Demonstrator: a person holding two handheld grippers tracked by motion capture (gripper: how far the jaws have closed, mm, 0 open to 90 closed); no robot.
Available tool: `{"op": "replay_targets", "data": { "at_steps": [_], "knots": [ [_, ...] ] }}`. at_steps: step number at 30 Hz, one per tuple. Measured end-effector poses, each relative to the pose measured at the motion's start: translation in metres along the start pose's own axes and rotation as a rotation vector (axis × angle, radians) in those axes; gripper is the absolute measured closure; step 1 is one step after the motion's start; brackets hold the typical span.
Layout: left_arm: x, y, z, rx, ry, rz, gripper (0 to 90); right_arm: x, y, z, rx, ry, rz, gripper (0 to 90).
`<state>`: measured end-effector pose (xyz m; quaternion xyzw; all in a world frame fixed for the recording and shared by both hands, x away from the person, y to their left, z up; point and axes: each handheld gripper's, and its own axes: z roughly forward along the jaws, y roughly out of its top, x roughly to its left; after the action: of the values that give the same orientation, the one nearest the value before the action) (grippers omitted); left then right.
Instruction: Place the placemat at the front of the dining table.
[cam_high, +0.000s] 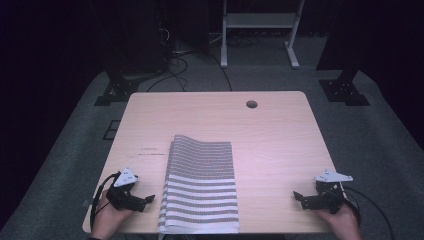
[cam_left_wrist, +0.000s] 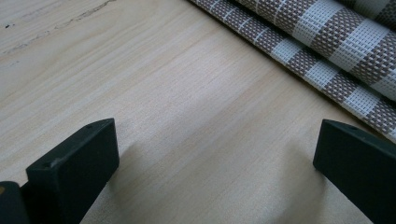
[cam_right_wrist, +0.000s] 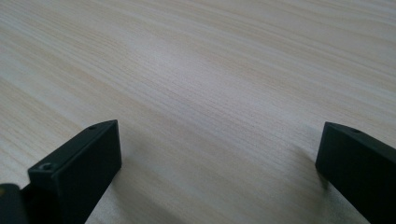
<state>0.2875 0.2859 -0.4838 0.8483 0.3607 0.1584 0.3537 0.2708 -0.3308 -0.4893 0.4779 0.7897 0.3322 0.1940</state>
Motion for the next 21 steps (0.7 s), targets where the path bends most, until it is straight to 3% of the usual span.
{"op": "replay_targets", "data": {
  "at_steps": [13,21],
  "knots": [
    [0.0009,0.0001,0.0000,0.000,0.000,0.000,0.0,0.0001,0.0003,0.0003,0.000,-0.004,0.003,0.0],
    [0.0013,0.0034,-0.0033,-0.019,-0.004,-0.024,0.0,0.0004,0.0004,0.0004,0.000,-0.006,0.006,0.0]
  ]
}}
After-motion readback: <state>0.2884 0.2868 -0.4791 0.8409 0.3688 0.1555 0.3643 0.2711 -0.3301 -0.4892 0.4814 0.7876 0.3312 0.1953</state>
